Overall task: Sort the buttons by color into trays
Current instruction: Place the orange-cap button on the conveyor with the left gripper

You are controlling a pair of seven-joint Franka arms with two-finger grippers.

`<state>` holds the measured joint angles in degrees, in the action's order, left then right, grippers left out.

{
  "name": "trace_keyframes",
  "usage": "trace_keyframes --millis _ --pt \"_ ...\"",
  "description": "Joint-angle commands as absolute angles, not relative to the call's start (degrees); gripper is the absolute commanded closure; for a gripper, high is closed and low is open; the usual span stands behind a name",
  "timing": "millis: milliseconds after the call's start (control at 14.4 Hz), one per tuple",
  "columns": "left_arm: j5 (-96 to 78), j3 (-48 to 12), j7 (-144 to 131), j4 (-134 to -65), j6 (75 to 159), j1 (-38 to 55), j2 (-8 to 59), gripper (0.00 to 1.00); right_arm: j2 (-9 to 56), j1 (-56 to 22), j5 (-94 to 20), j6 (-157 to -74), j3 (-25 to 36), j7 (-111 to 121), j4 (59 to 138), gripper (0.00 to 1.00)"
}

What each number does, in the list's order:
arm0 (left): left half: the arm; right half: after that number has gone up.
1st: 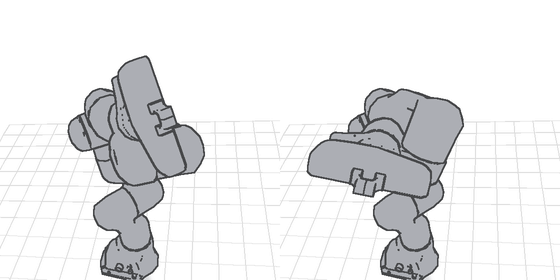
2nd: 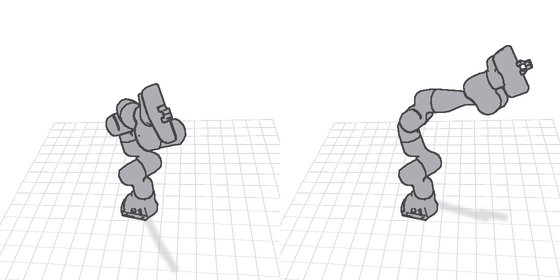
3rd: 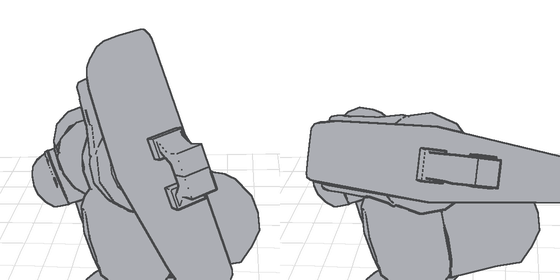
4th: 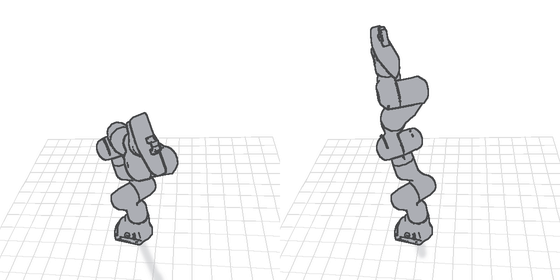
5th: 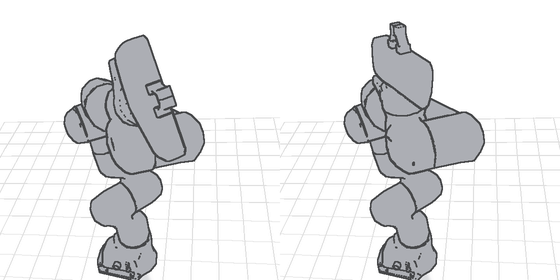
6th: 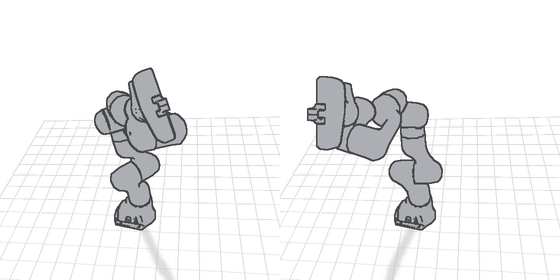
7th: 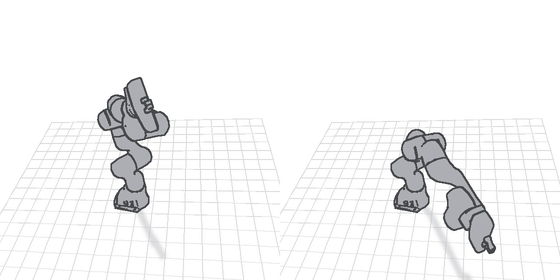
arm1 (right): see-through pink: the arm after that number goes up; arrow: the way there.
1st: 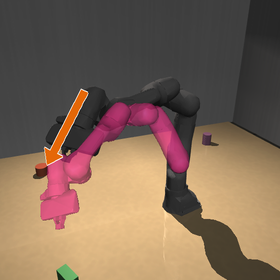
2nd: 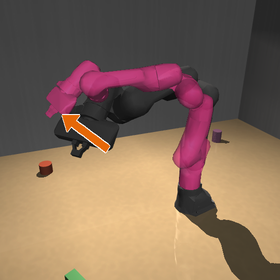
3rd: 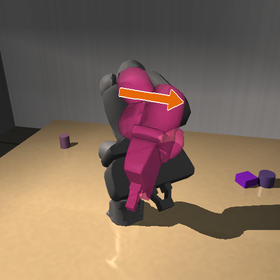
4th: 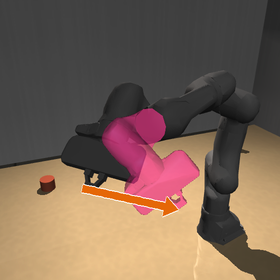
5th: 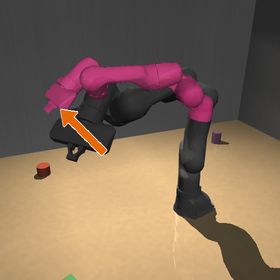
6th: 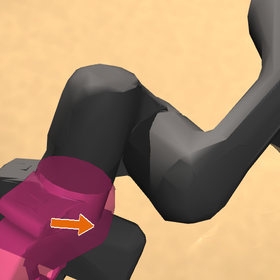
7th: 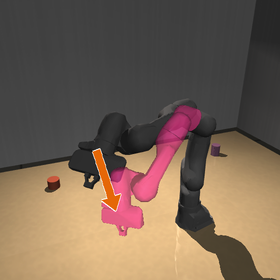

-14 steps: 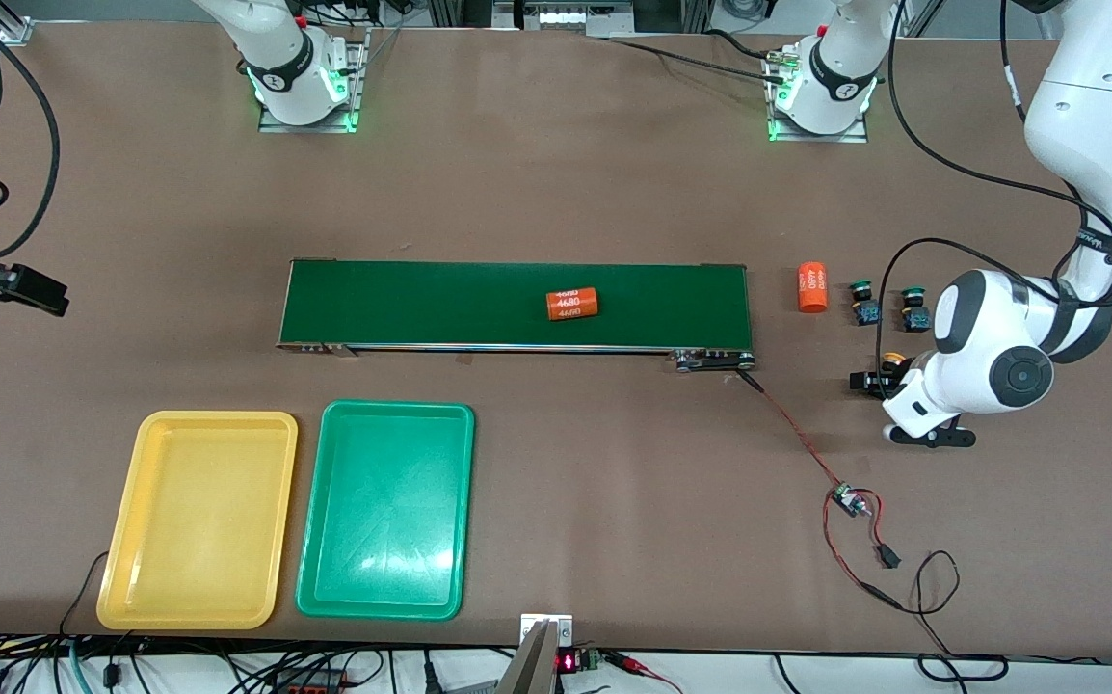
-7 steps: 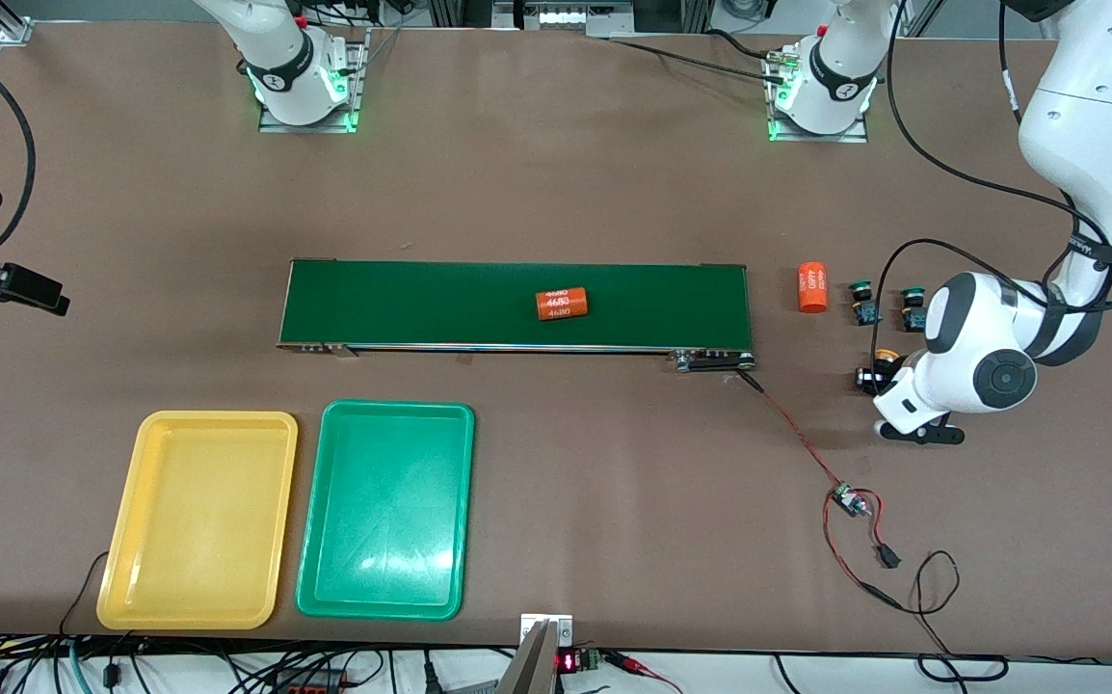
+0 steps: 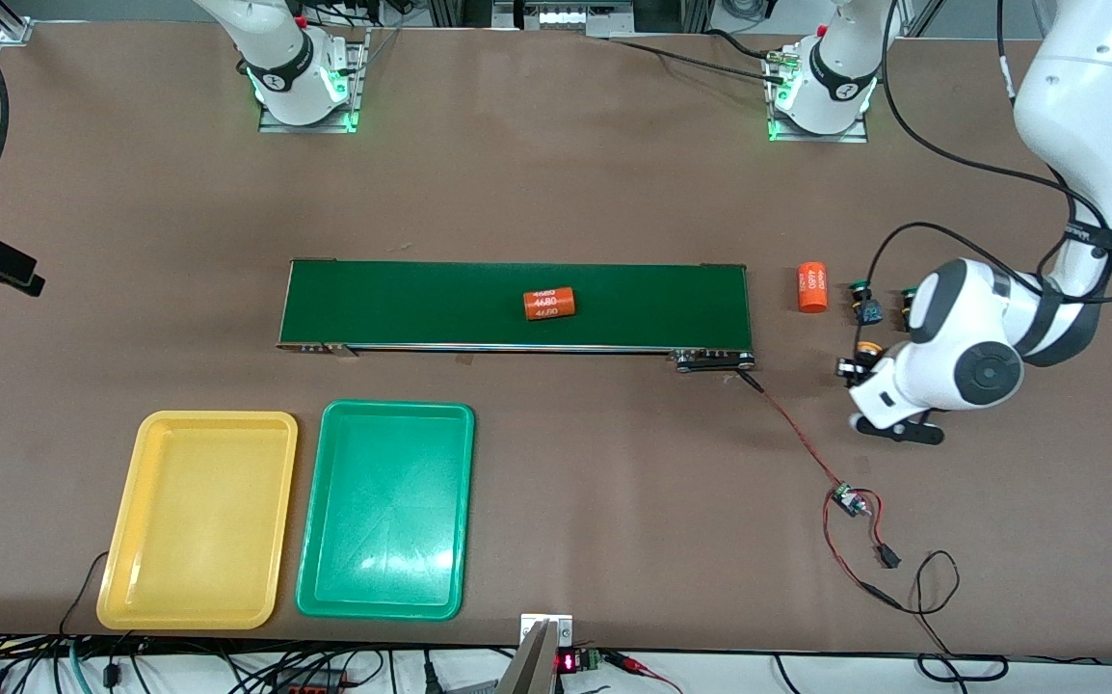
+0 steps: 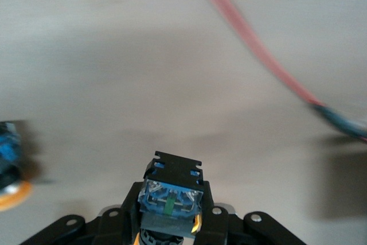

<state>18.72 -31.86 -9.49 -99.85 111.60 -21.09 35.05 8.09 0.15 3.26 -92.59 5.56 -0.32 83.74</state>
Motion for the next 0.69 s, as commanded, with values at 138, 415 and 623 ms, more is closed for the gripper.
trace_keyframes --millis 138,415,623 --pt "11.9 -43.0 -22.9 -101.4 104.6 -21.7 31.6 0.85 4.8 0.1 3.9 -93.0 5.1 0.3 88.0 0.00" --pt "8.6 -46.1 -34.1 -101.7 107.2 -18.8 34.4 0.83 2.0 0.1 3.6 -95.5 5.0 0.4 91.9 0.00" --pt "8.6 -46.0 -40.8 -104.9 114.8 -15.5 35.8 0.82 0.9 0.1 3.7 -93.1 5.0 3.4 91.9 0.00"
